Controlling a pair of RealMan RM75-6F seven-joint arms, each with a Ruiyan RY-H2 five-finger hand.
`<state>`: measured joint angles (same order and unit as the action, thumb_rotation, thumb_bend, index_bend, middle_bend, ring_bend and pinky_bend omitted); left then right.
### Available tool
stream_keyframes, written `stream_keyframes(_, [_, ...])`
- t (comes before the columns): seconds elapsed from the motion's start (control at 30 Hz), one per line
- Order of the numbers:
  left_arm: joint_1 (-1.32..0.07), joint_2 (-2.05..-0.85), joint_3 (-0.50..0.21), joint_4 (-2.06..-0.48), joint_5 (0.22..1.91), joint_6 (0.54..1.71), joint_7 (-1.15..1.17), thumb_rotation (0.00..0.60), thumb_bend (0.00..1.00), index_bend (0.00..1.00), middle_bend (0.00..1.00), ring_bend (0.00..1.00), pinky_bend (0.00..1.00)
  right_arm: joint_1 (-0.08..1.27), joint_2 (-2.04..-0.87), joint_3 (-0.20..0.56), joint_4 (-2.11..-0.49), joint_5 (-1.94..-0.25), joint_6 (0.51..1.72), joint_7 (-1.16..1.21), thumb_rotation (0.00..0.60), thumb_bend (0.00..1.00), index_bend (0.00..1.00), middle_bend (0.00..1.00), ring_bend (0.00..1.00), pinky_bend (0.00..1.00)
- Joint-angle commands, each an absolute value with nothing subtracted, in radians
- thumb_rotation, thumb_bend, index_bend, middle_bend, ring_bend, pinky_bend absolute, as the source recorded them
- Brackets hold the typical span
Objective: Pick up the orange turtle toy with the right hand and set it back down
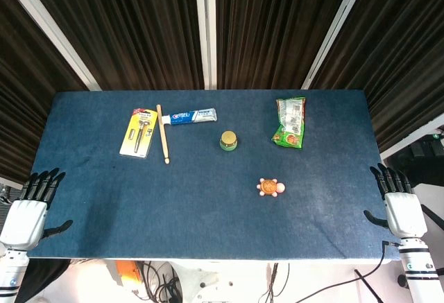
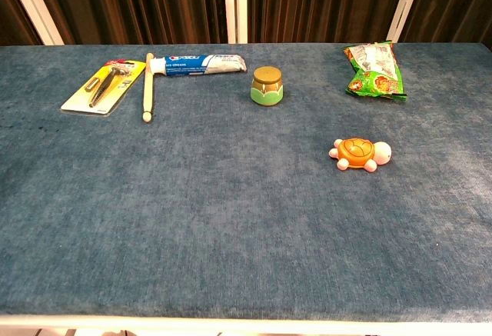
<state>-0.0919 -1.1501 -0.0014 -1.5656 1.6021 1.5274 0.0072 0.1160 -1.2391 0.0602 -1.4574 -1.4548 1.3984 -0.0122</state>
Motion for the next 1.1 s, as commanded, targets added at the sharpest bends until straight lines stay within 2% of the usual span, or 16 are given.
stream_keyframes(0.03, [-0.093, -1.148, -0.002, -1.57, 1.6, 1.525, 0.012, 0.6, 0.0, 0.04, 0.02, 0.0, 0.0, 0.116, -1.239, 0.061, -1.458, -1.454, 1.399, -0.013, 0.6, 0.06, 0.0, 0.0, 0.0, 0.0])
stream_keyframes(0.5, [-0.095, -1.131, 0.005, -1.601, 1.591, 1.503, 0.035, 0.6, 0.0, 0.04, 0.02, 0.0, 0.0, 0.166, -1.226, 0.074, -1.507, -1.471, 1.352, -0.076, 0.6, 0.04, 0.0, 0.01, 0.0, 0.0])
stream_keyframes(0.7, [-0.101, -1.133, 0.003, -1.596, 1.599, 1.502, 0.024, 0.6, 0.0, 0.04, 0.02, 0.0, 0.0, 0.271, -1.228, 0.097, -1.556, -1.456, 1.213, -0.219, 0.6, 0.07, 0.0, 0.04, 0.0, 0.0])
stream_keyframes(1.0, [-0.092, -1.132, 0.014, -1.586, 1.599, 1.503, 0.023, 0.6, 0.0, 0.04, 0.02, 0.0, 0.0, 0.437, -1.318, 0.13, -1.587, -1.367, 1.0, -0.401, 0.6, 0.11, 0.0, 0.09, 0.0, 0.0])
stream_keyframes(1.1, [-0.087, -1.13, 0.018, -1.58, 1.594, 1.502, 0.015, 0.6, 0.0, 0.04, 0.02, 0.0, 0.0, 0.471, -1.364, 0.136, -1.58, -1.334, 0.968, -0.44, 0.6, 0.18, 0.01, 0.12, 0.0, 0.0])
